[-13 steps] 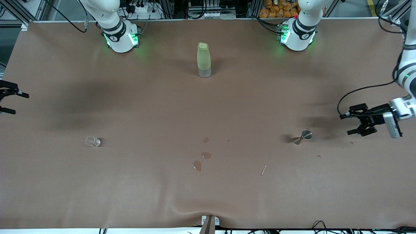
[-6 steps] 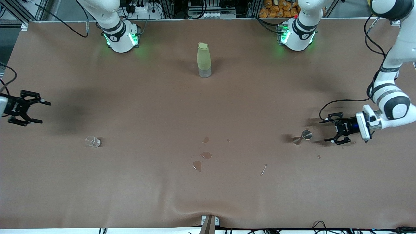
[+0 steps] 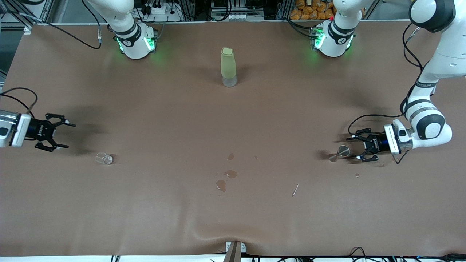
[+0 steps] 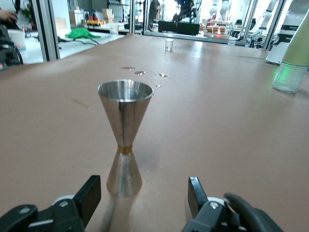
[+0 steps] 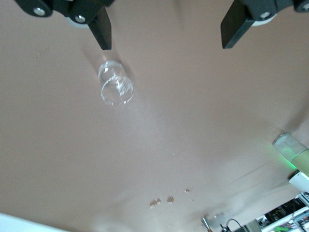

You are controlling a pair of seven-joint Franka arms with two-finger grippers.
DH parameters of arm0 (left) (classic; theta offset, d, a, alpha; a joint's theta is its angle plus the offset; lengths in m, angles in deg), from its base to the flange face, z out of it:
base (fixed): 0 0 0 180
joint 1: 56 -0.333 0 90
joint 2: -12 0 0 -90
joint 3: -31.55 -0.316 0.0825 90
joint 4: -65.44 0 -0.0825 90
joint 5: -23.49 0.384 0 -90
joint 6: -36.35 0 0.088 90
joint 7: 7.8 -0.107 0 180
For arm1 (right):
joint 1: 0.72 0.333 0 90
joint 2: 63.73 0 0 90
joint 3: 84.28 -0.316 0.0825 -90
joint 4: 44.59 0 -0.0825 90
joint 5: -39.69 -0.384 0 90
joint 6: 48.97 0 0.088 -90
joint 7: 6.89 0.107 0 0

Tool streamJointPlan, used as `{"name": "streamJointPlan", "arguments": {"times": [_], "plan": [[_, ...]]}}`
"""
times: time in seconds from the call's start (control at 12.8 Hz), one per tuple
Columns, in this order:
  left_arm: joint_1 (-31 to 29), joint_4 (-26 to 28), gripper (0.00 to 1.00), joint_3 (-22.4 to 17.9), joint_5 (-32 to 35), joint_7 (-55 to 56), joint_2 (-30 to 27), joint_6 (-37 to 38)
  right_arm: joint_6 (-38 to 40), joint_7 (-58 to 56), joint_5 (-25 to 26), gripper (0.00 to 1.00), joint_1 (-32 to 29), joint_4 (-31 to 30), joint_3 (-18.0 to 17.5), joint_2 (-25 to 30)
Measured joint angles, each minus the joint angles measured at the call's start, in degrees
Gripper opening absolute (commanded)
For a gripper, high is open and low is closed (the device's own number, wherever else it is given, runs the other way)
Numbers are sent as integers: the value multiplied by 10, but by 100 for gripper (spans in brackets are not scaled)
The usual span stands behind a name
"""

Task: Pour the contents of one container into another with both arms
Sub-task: 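Reach the left gripper to the metal jigger while the right gripper reaches the beaker, then grasp the jigger with the left gripper while the right gripper grasps the beaker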

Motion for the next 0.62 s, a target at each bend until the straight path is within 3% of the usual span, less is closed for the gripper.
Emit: {"name": "streamJointPlan", "arguments": {"times": [0.62], "plan": [[35, -9, 64, 14, -63, -23, 25, 0, -23, -151, -133, 100, -2, 1, 0, -77]]}}
